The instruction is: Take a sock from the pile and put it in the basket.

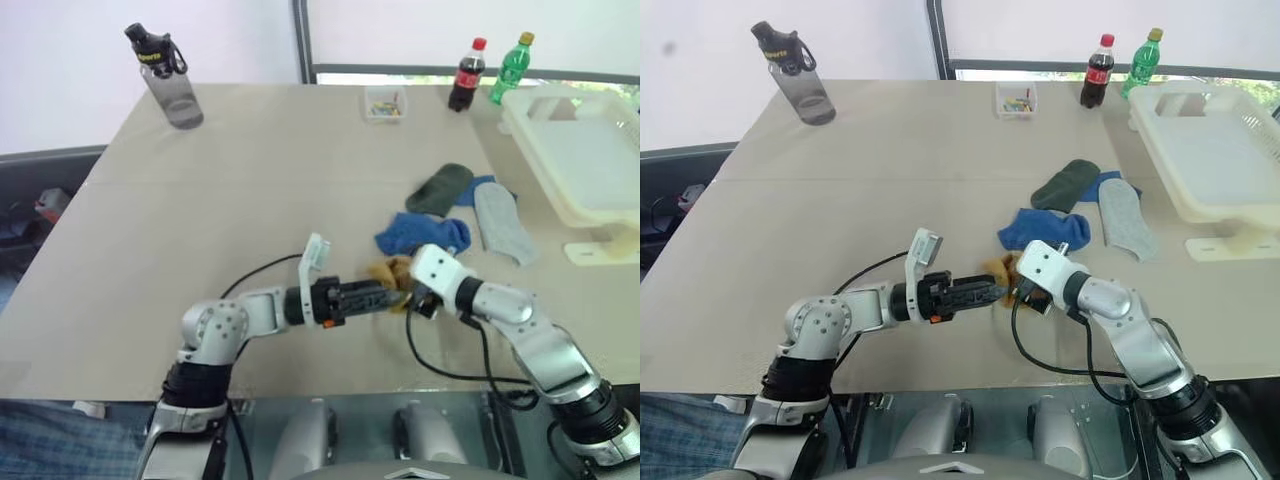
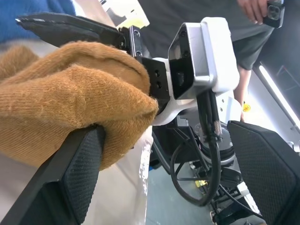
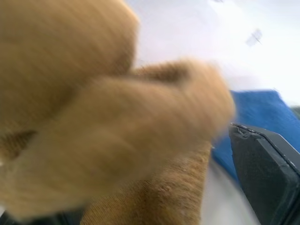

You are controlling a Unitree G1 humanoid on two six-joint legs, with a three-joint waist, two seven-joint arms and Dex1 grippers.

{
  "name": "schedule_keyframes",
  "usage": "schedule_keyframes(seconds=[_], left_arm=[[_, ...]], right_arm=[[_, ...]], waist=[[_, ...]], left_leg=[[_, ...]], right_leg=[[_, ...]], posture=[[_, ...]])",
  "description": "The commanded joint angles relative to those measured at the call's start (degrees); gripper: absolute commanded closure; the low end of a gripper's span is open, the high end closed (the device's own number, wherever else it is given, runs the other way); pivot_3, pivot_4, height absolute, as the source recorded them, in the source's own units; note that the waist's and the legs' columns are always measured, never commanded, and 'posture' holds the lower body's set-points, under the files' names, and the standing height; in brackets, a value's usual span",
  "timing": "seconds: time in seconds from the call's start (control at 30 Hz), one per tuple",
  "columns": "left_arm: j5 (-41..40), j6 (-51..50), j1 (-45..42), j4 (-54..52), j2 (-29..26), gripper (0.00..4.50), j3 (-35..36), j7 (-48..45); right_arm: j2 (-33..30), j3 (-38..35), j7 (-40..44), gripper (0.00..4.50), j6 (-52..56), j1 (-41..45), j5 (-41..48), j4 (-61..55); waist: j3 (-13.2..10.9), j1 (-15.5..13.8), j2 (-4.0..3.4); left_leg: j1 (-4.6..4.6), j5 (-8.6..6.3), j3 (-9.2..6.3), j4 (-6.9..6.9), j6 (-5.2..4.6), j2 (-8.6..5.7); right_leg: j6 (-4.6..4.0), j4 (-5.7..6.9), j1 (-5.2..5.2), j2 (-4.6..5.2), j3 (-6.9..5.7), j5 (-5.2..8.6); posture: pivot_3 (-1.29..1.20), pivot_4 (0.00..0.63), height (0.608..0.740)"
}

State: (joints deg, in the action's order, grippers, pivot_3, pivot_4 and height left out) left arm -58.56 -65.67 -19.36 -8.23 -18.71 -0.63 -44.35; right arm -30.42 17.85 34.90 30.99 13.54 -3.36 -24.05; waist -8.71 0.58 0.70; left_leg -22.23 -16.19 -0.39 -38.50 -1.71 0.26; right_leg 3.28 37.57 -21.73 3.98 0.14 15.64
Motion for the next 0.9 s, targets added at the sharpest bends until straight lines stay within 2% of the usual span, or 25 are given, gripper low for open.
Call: schedule_keyframes(seconds=[0.03, 0.2, 0.43, 0.57, 0.63, 0.77, 0.9], left_arm=[[0.0, 0.8, -0.6, -0.3, 0.4, 0.06, -0.7, -1.5], [0.2, 0.7, -0.6, -0.4, 0.5, 0.06, -0.8, -1.8], [0.6, 0.6, -1.4, 0.4, 0.7, 0.06, -1.2, -2.4], [1.2, 1.1, -2.2, 1.2, 1.1, 0.06, -1.9, -3.3], [1.7, 1.4, -2.8, 1.9, 1.6, 0.06, -2.5, -3.6], [3.4, 2.2, -5.2, 4.3, 3.1, 0.06, -3.9, -4.4], [5.8, 3.4, -6.8, 7.1, 3.7, 0.06, -5.5, -6.0]], right_arm=[[-0.6, -3.5, 1.2, 0.0, 2.6, 0.9, 2.3, -5.2], [-1.1, -6.6, 1.6, 0.0, 5.4, 1.0, 4.4, -7.6], [-1.3, -10.9, -0.6, 0.0, 6.0, 0.2, 5.2, -6.8], [-0.5, -16.8, -1.9, 0.0, 9.9, -0.3, 8.4, -7.1], [-0.3, -20.2, -1.7, 0.0, 12.7, -0.8, 11.0, -7.6], [2.6, -31.4, -0.6, 0.0, 27.0, -0.8, 22.1, -7.1], [2.7, -36.8, 0.9, 0.0, 32.9, -0.2, 30.0, -8.0]], waist=[[0.0, 0.0, 0.0], [0.0, 0.0, 0.0], [0.0, 0.0, 0.0], [0.0, -0.1, 0.0], [0.0, -0.1, 0.01], [0.0, -0.2, 0.0], [0.0, -0.1, -0.02]], left_leg=[[-0.01, 0.0, -0.02, 0.02, 0.0, 0.0], [-0.44, 0.05, -0.03, -0.01, 0.08, 0.0], [-0.52, 0.09, -0.04, -0.01, 0.14, -0.02], [-0.52, 0.09, -0.05, -0.02, 0.14, -0.03], [-0.52, 0.09, -0.05, -0.02, 0.13, -0.05], [-0.54, 0.09, -0.07, -0.03, 0.12, -0.05], [-0.53, -0.02, -0.06, -0.03, -0.08, -0.06]], right_leg=[[0.0, -0.02, -0.01, 0.0, -0.03, 0.0], [0.01, 0.05, -0.45, -0.01, -0.18, 0.0], [0.01, 0.02, -0.47, -0.02, -0.25, 0.0], [0.01, 0.04, -0.47, -0.05, -0.26, 0.0], [0.01, 0.03, -0.47, -0.04, -0.26, 0.0], [0.01, 0.05, -0.46, -0.05, -0.27, 0.0], [0.02, 0.05, -0.46, -0.05, -0.27, 0.0]], posture=[[0.0, 0.15, 0.74], [0.0, 0.15, 0.74], [0.0, 0.15, 0.74], [0.0, 0.15, 0.74], [0.0, 0.15, 0.74], [0.0, 0.15, 0.74], [0.0, 0.15, 0.74]])
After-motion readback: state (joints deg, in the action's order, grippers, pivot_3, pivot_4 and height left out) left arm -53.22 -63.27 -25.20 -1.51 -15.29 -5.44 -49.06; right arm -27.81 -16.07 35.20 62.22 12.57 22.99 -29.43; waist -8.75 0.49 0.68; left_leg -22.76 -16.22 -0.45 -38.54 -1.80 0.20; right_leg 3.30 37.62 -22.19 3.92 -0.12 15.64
